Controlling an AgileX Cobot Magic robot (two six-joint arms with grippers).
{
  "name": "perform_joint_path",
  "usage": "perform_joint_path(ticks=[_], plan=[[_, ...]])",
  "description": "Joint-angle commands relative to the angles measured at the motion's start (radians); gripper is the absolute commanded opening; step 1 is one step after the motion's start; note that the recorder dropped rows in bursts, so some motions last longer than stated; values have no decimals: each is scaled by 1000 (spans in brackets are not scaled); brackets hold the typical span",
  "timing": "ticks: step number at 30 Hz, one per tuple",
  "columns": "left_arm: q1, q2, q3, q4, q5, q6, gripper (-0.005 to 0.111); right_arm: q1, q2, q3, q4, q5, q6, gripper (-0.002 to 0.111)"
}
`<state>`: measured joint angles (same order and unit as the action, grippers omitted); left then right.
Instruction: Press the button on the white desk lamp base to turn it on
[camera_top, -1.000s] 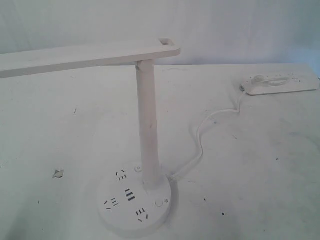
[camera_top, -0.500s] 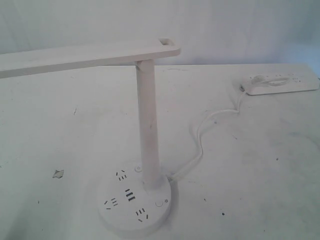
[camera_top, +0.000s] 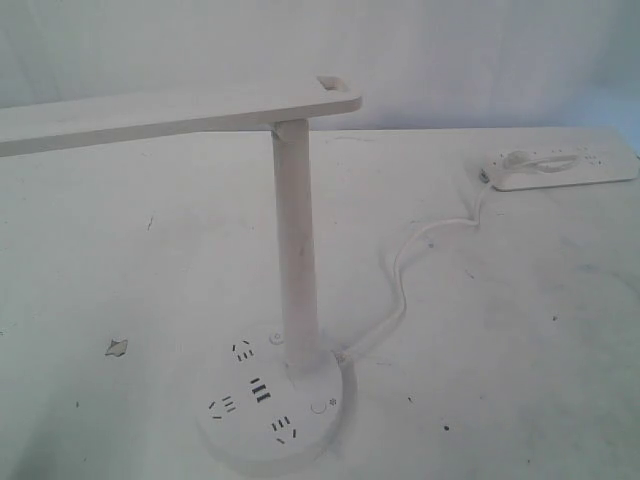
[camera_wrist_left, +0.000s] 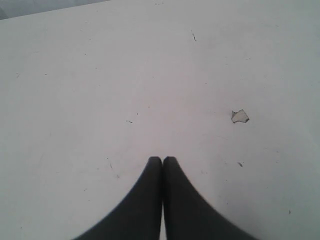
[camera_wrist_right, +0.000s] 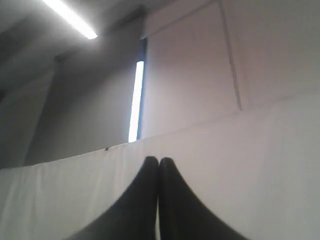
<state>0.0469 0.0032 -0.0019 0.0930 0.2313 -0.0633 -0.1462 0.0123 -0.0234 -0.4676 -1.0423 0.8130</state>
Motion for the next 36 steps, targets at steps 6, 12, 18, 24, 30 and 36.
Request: perform_joint_path(ticks=[6,12,18,24,30,36], plan=[[1,-3,2,-9,1,0,0,-5,359,-96,-384,-179,66,0],[1,-3,2,-9,1,0,0,3,599,-104,-622,-179,86,0],[1,-3,2,-9,1,0,0,117,769,-104,-741,-179,84,0],[1,-3,2,-9,1,0,0,316,915,-104,-748,-179,-41,0],[1,-3,2,-9,1,0,0,471,1159,-104,-640,-100,-169,0],[1,-3,2,-9,1,0,0,581,1449,-128,-287,-58,-369,0]])
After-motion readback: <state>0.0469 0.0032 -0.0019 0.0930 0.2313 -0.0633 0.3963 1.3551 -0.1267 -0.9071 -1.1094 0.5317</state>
